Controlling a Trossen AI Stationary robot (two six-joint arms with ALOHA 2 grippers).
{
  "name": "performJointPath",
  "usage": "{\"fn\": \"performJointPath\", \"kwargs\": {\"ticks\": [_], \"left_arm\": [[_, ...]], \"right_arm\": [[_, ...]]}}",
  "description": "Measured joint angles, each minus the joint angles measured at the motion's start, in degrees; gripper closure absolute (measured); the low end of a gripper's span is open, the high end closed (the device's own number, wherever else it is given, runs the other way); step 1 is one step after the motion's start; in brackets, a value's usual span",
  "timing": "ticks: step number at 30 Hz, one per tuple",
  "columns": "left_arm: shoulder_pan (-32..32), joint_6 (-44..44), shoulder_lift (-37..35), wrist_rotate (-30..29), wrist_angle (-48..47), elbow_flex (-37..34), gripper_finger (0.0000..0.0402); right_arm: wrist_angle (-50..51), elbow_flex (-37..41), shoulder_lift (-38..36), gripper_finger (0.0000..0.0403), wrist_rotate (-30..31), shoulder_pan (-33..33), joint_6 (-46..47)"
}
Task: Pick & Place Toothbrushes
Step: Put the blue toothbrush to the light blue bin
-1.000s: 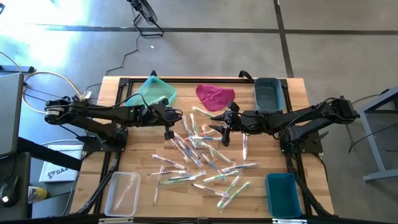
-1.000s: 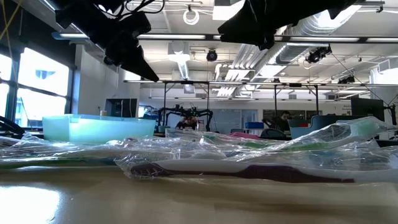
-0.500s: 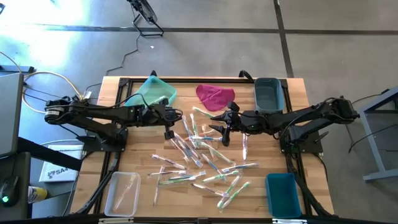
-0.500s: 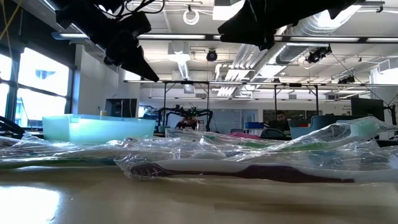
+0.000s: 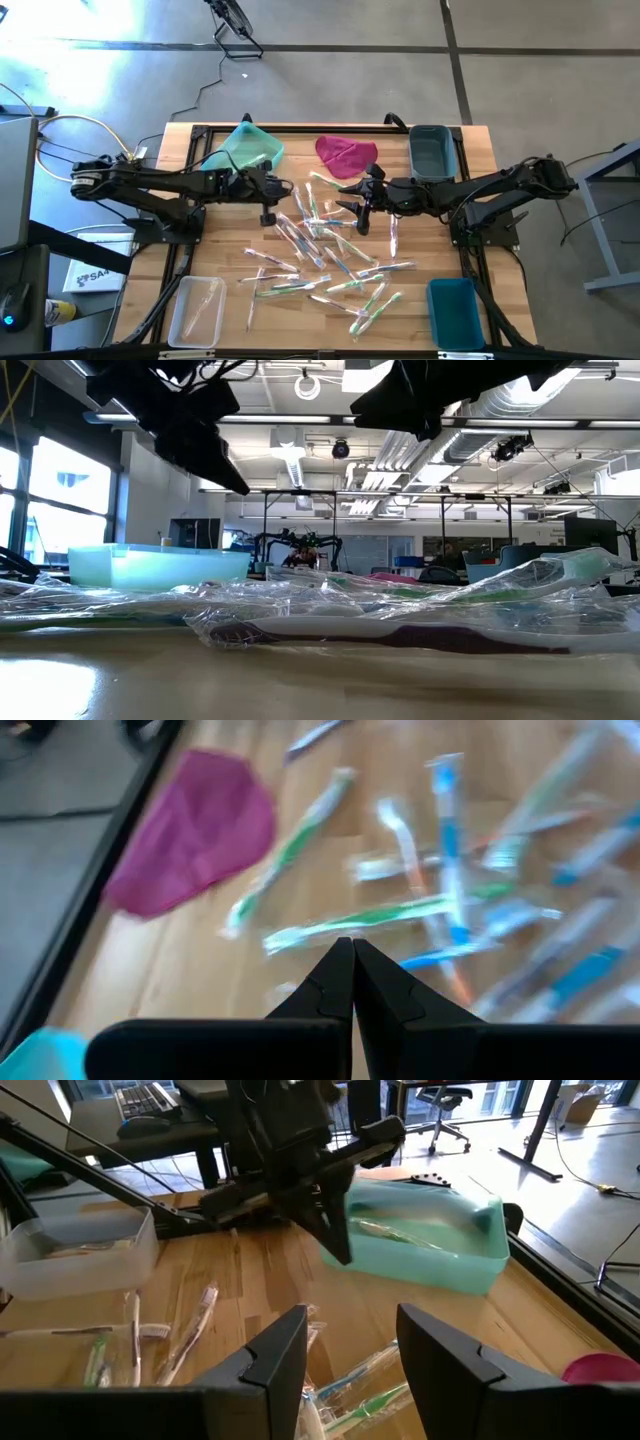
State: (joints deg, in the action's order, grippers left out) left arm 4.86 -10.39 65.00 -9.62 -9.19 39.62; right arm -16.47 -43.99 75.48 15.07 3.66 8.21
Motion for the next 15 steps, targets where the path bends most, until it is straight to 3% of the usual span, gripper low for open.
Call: {"fn": "performJointPath", "kwargs": {"ticks": [5, 15], "left_arm": [[0.0, -3.8, -4.5, 5.5, -0.2, -1.9, 0.0401], [0.0, -1.5, -24.8, 7.3, 14.1, -20.5, 0.0401]], "right_arm": [[0.0, 0.0, 0.0, 0.0254, 0.0, 0.0, 1.0], [0.0, 0.0, 0.0, 0.0254, 0.0, 0.0, 0.6]]}}
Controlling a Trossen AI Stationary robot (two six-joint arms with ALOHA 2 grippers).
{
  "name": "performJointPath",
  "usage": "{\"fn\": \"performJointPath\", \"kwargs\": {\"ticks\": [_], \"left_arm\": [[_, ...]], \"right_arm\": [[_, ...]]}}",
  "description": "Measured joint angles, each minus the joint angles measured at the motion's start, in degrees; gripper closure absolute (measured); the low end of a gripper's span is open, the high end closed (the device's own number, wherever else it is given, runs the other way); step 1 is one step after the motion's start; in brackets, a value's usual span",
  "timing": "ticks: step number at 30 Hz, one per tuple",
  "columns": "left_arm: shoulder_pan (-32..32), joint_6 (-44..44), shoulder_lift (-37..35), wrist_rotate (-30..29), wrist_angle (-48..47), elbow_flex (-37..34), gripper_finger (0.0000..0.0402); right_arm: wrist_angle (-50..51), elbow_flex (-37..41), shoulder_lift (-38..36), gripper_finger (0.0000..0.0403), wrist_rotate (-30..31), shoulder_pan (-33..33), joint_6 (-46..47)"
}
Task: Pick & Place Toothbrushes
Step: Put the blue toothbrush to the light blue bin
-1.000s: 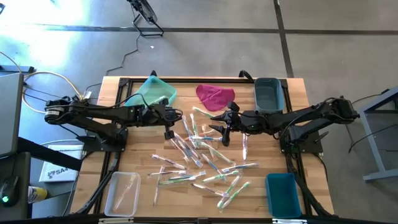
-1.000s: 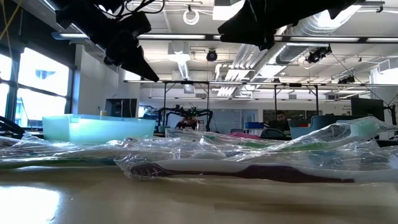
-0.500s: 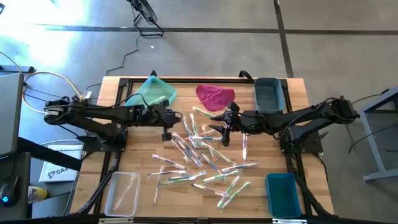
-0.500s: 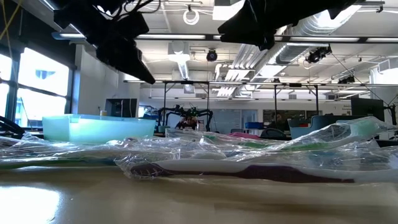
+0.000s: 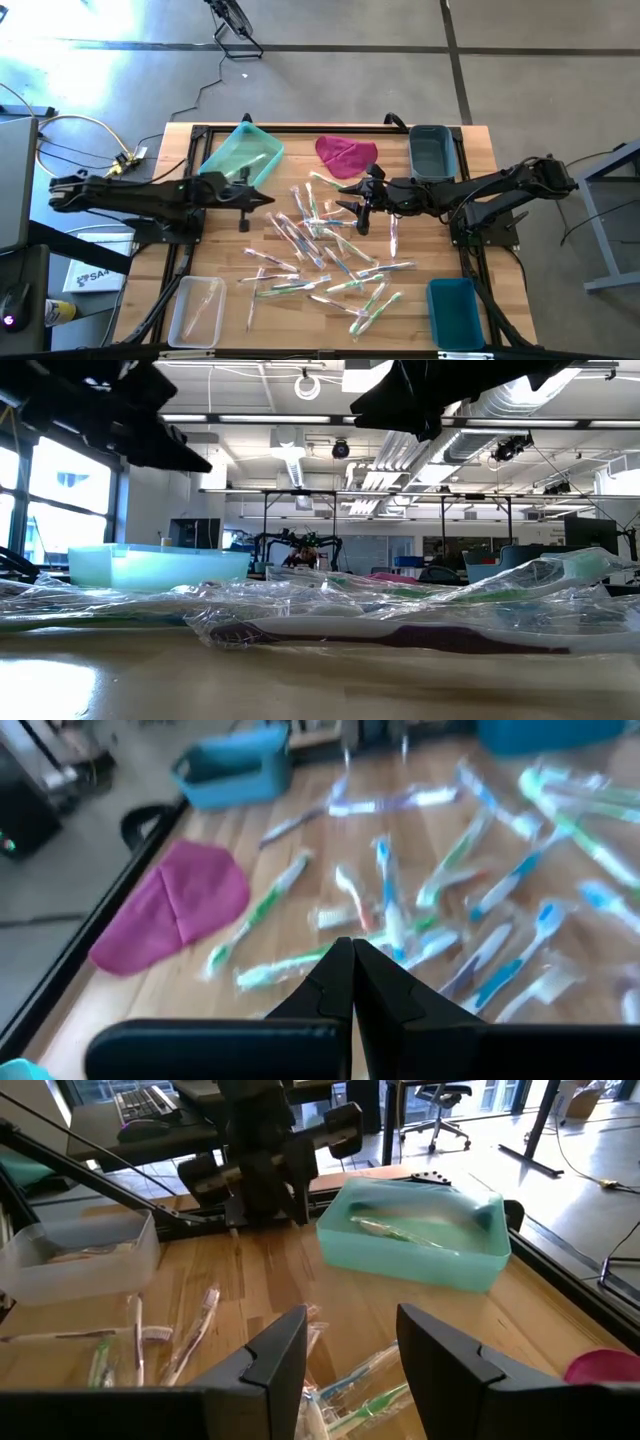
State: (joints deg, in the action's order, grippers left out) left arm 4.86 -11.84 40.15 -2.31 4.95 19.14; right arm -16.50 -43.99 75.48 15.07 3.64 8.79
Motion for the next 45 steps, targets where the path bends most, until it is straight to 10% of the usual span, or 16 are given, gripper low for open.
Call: {"fn": "performJointPath", "kwargs": {"ticks": [14, 45], "left_arm": [[0.0, -1.4, -23.8, 7.8, -5.9, -5.0, 0.0401], [0.0, -1.4, -24.5, 7.1, -6.5, -5.0, 0.0401]], "right_arm": [[0.0, 0.0, 0.0, 0.0254, 0.0, 0.0, -1.3], [2.3, -4.2, 0.0, 0.0295, -0.2, 0.8, -9.4]]}}
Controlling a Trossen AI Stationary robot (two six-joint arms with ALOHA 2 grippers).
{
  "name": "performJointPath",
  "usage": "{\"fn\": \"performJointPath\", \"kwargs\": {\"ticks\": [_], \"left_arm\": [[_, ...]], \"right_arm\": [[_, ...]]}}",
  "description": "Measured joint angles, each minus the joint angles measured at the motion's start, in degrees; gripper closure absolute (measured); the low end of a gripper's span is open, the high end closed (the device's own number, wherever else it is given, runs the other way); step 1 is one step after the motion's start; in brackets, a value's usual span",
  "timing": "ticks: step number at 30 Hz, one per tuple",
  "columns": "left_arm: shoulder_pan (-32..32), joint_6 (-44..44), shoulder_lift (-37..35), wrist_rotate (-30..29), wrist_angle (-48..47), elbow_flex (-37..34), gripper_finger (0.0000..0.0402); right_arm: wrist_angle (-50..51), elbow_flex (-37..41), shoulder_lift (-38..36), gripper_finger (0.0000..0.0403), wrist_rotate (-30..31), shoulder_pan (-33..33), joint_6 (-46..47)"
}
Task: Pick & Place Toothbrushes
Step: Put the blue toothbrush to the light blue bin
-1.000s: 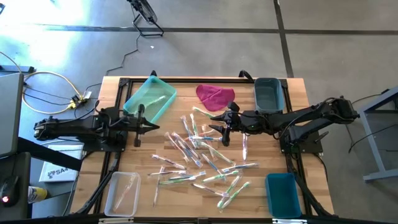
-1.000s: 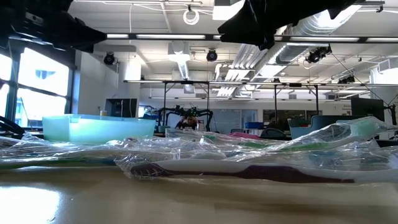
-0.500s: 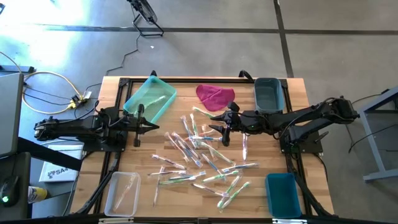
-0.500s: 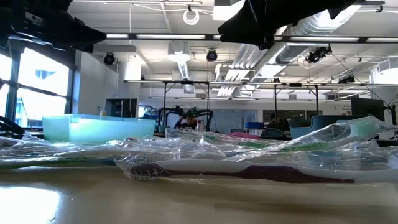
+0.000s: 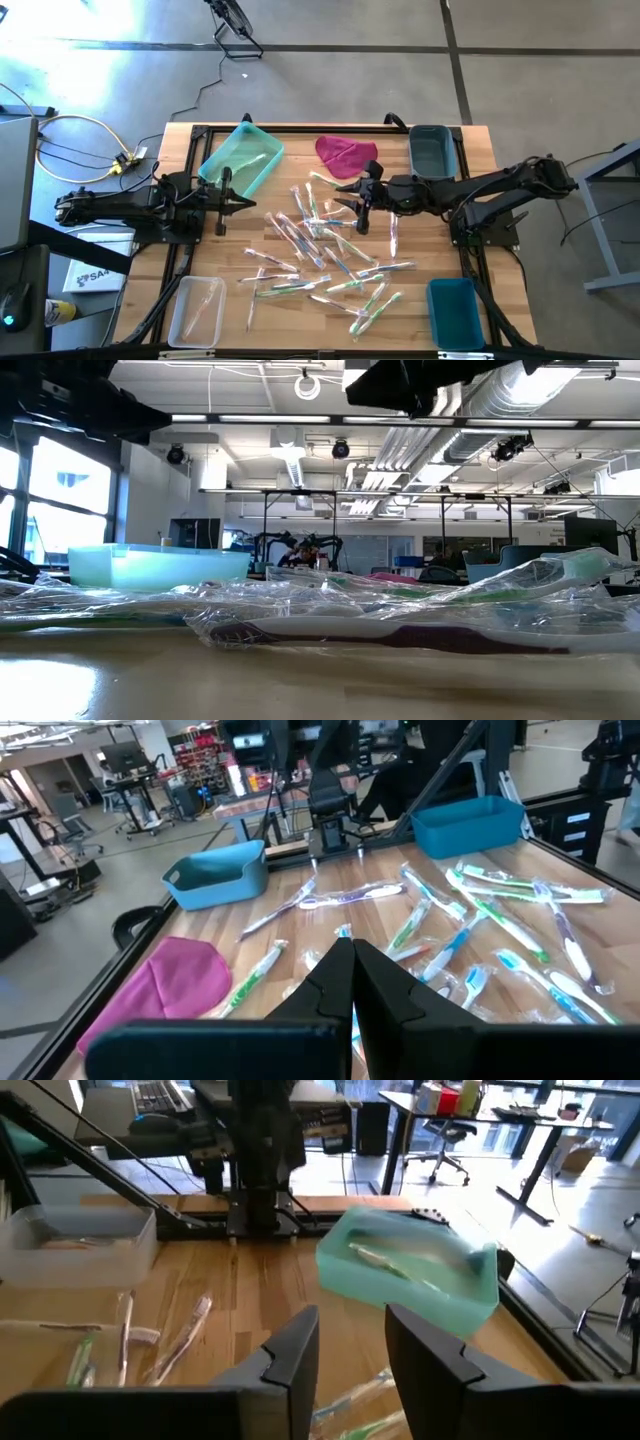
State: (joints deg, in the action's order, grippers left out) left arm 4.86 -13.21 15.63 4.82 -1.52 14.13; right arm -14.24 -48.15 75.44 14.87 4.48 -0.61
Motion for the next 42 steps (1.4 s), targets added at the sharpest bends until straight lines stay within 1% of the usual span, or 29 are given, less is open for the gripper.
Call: {"fn": "performJointPath", "kwargs": {"ticks": [4, 10, 14, 18, 22, 28, 30, 38, 42], "left_arm": [[0.0, 0.0, 0.0, 0.0, 0.0, 0.0, 0.0401], [0.0, 0.0, 0.0, 0.0, 0.0, 0.0, 0.0401], [0.0, 0.0, 0.0, 0.0, 0.0, 0.0, 0.0401], [0.0, 0.0, 0.0, 0.0, 0.0, 0.0, 0.0401], [0.0, 0.0, 0.0, 0.0, 0.0, 0.0, 0.0401], [0.0, 0.0, 0.0, 0.0, 0.0, 0.0, 0.0401], [0.0, 0.0, 0.0, 0.0, -0.1, 0.0, 0.0401], [0.0, 0.0, 0.0, 0.1, -0.2, 0.0, 0.0401], [0.0, 0.1, 0.0, 0.2, -0.2, 0.0, 0.0401]], "right_arm": [[4.6, -2.6, 0.0, 0.0299, 0.0, 0.6, -2.6], [11.0, -3.1, 0.0, 0.0300, 0.2, 0.8, -1.9], [14.8, -3.1, 1.4, 0.0300, 0.2, 0.8, 1.5], [17.9, -3.1, 5.3, 0.0300, 0.0, 0.8, 4.3], [18.8, -3.1, 9.8, 0.0300, 0.0, 0.8, 6.9], [19.0, -3.1, 14.4, 0.0300, 0.0, 0.7, 7.0], [20.1, -3.1, 15.2, 0.0300, -0.1, 0.4, 7.5], [25.9, -3.0, 17.1, 0.0300, -0.4, -1.2, 14.0], [26.5, -3.0, 17.7, 0.0300, -0.4, -1.3, 14.5]]}}
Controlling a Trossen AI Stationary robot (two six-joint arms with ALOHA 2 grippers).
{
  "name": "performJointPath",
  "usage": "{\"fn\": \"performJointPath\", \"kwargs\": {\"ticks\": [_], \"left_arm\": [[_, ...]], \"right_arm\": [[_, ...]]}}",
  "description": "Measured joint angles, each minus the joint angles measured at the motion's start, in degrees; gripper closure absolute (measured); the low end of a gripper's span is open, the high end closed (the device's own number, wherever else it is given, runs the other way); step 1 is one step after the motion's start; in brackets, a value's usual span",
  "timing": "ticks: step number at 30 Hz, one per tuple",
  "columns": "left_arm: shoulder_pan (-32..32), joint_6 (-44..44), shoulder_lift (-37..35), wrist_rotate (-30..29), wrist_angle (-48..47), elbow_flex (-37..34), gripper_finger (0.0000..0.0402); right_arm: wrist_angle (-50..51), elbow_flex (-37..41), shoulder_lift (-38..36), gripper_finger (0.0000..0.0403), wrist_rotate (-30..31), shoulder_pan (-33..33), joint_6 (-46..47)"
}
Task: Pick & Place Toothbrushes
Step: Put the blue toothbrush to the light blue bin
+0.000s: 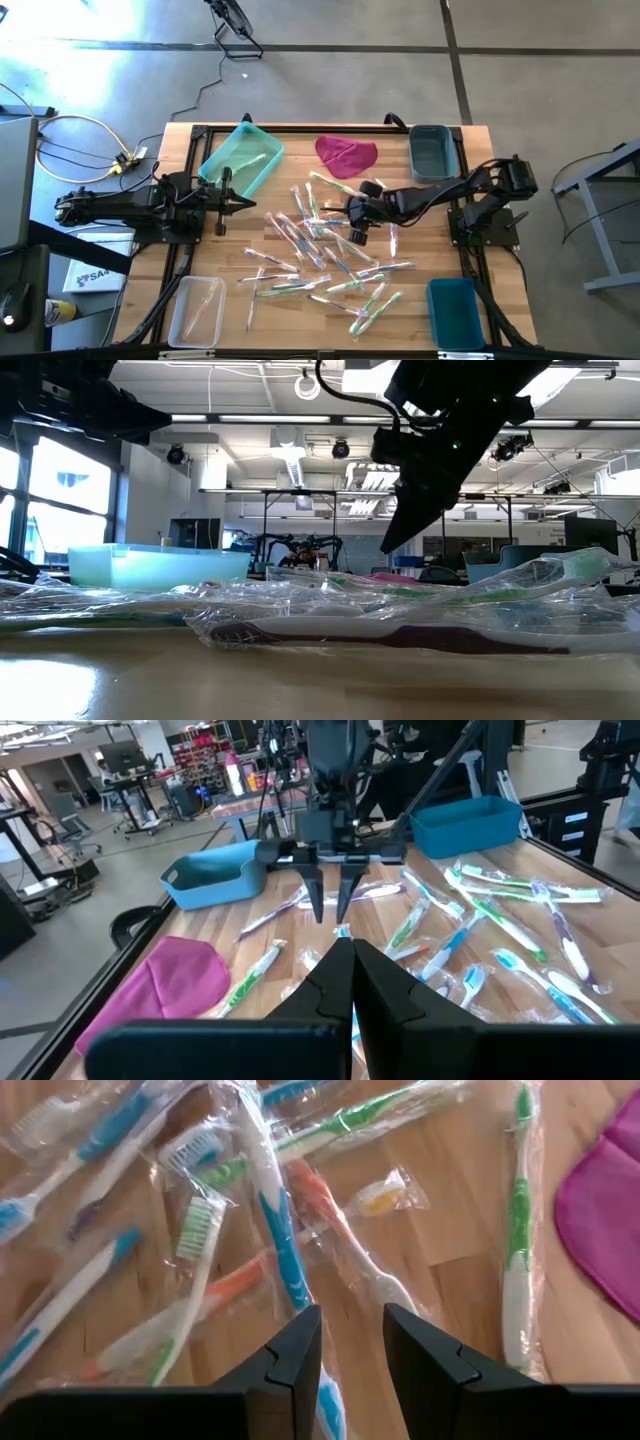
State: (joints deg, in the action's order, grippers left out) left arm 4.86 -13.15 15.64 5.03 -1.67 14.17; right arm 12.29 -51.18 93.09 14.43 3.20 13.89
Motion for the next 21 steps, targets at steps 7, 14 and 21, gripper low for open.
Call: {"fn": "performJointPath", "kwargs": {"ticks": [7, 14, 21], "left_arm": [[0.0, 0.1, 0.0, 0.0, -0.3, 0.0, 0.0401], [0.0, 1.8, 0.0, -1.1, -2.0, 0.0, 0.0377], [0.0, 2.5, 0.0, -2.7, -2.0, 0.0, 0.0353]], "right_arm": [[0.6, 0.0, 1.7, 0.0300, -0.2, 0.0, -0.1], [-0.9, 0.0, 5.2, 0.0300, -1.4, 0.0, -0.2], [-1.8, 0.0, 8.4, 0.0300, -1.4, 0.0, -0.5]]}}
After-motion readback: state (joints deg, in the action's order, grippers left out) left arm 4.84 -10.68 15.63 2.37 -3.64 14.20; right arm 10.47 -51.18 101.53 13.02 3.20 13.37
